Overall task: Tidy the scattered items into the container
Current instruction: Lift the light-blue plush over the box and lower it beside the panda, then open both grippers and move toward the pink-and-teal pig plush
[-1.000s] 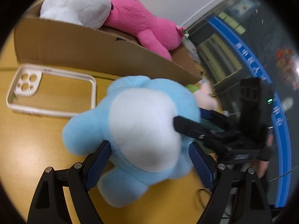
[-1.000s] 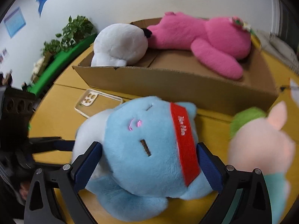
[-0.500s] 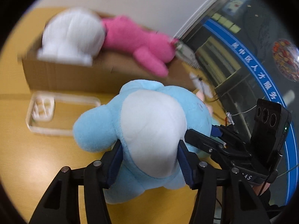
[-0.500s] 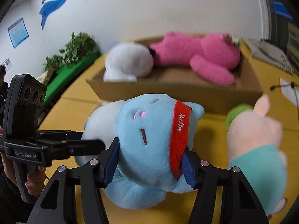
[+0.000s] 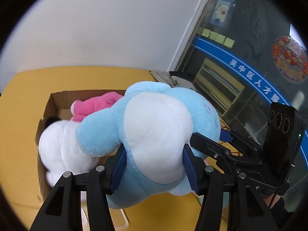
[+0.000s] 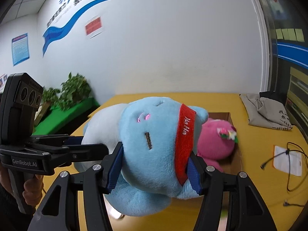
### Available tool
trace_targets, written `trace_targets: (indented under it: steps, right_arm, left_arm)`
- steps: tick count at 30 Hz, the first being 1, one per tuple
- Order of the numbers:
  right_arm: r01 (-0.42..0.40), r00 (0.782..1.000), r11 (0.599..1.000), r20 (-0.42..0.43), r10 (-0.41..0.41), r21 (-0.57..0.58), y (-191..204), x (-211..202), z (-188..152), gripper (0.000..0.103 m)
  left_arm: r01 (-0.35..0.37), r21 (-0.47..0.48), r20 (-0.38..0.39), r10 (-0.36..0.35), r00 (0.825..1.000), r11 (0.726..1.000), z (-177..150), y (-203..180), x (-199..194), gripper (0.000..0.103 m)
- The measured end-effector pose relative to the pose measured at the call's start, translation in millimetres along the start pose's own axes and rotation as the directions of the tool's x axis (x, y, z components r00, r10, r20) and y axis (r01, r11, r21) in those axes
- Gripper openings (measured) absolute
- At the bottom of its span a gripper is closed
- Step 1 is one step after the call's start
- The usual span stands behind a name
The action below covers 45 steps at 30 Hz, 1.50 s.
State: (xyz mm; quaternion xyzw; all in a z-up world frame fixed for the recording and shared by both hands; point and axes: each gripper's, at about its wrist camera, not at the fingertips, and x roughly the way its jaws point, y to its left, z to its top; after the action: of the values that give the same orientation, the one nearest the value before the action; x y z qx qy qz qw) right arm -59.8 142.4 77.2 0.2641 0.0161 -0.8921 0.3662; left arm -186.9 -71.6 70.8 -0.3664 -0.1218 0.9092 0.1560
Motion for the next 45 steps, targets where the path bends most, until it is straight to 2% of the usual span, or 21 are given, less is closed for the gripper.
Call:
trace_targets:
  steps: [2, 5, 10, 13, 15, 16, 18, 21, 25, 28, 30, 33, 36, 39, 45]
  right_arm:
    - [0.000, 1.000, 1.000, -0.013, 0.000, 0.013, -11.4, 23.8, 3.9, 0.064]
    - [-0.016, 0.997, 1.000, -0.076, 0.018, 0.016, -28.6, 66.4, -0.2, 0.064]
    - [-0.058, 0.981, 0.998, -0.187, 0.055, -0.009, -41.5, 113.6, -20.7, 0.064]
    - [-0.053, 0.966, 0.999, -0.251, 0.055, 0.011, -50.8, 136.9, -37.4, 0.065]
    - [-0.023, 0.958, 1.000, -0.286, 0.027, 0.017, -52.6, 147.7, -50.6, 0.065]
    - [0.002, 0.952, 1.000, -0.305, 0.002, 0.012, -52.2, 151.8, -57.9, 0.065]
    - [0.023, 0.943, 0.999, -0.333, -0.011, 0.034, -57.7, 156.2, -68.3, 0.065]
    - [0.036, 0.945, 0.999, -0.327, -0.023, 0.033, -56.5, 150.6, -73.4, 0.068]
    - [0.041, 0.944, 0.998, -0.329, -0.025, 0.041, -54.7, 140.6, -75.3, 0.088]
    - [0.065, 0.953, 0.998, -0.298, -0.055, 0.022, -51.4, 120.5, -72.9, 0.103]
    - [0.088, 0.965, 0.996, -0.247, -0.092, -0.028, -40.4, 102.9, -63.6, 0.103]
    - [0.117, 0.974, 0.989, -0.186, -0.132, -0.088, -24.3, 77.3, -50.8, 0.103]
    - [0.151, 0.976, 0.982, -0.141, -0.167, -0.115, -10.3, 56.3, -39.3, 0.103]
    - [0.195, 0.972, 0.971, -0.103, -0.211, -0.140, 4.0, 40.0, -32.7, 0.103]
    - [0.252, 0.964, 0.959, -0.056, -0.260, -0.127, 17.0, 8.3, -30.0, 0.103]
  left_arm:
    - [0.004, -0.037, -0.026, -0.005, 1.000, 0.999, 4.0, 16.3, 24.7, 0.055]
    - [-0.014, -0.110, -0.059, 0.008, 0.998, 0.994, -2.9, 37.8, 55.6, 0.055]
    - [-0.072, -0.206, -0.098, 0.053, 0.994, 0.976, -32.9, 53.6, 88.2, 0.055]
    - [-0.111, -0.216, -0.137, 0.082, 0.987, 0.970, -43.4, 64.5, 110.0, 0.054]
    - [-0.138, -0.187, -0.185, 0.103, 0.977, 0.973, -50.2, 69.1, 126.2, 0.054]
    - [-0.132, -0.194, -0.215, 0.089, 0.973, 0.972, -56.6, 74.0, 135.0, 0.054]
    - [-0.119, -0.204, -0.224, 0.072, 0.972, 0.972, -65.5, 78.6, 139.8, 0.055]
    - [-0.110, -0.202, -0.215, 0.066, 0.974, 0.973, -70.3, 79.4, 130.6, 0.057]
    - [-0.088, -0.203, -0.199, 0.047, 0.979, 0.975, -79.8, 76.2, 108.4, 0.060]
    - [-0.152, -0.174, -0.127, 0.131, 0.983, 0.973, -82.9, 62.7, 69.2, 0.060]
    - [-0.193, -0.145, -0.069, 0.184, 0.980, 0.970, -80.7, 53.3, 43.7, 0.063]
    - [-0.267, -0.107, 0.011, 0.269, 0.963, 0.958, -73.5, 38.9, 8.9, 0.079]
    - [-0.322, -0.083, 0.077, 0.328, 0.941, 0.943, -67.6, 26.0, -21.6, 0.079]
    - [-0.345, -0.070, 0.101, 0.351, 0.931, 0.936, -66.6, 16.0, -38.1, 0.079]
    - [-0.342, -0.058, 0.123, 0.347, 0.930, 0.938, -68.3, 4.3, -48.2, 0.079]
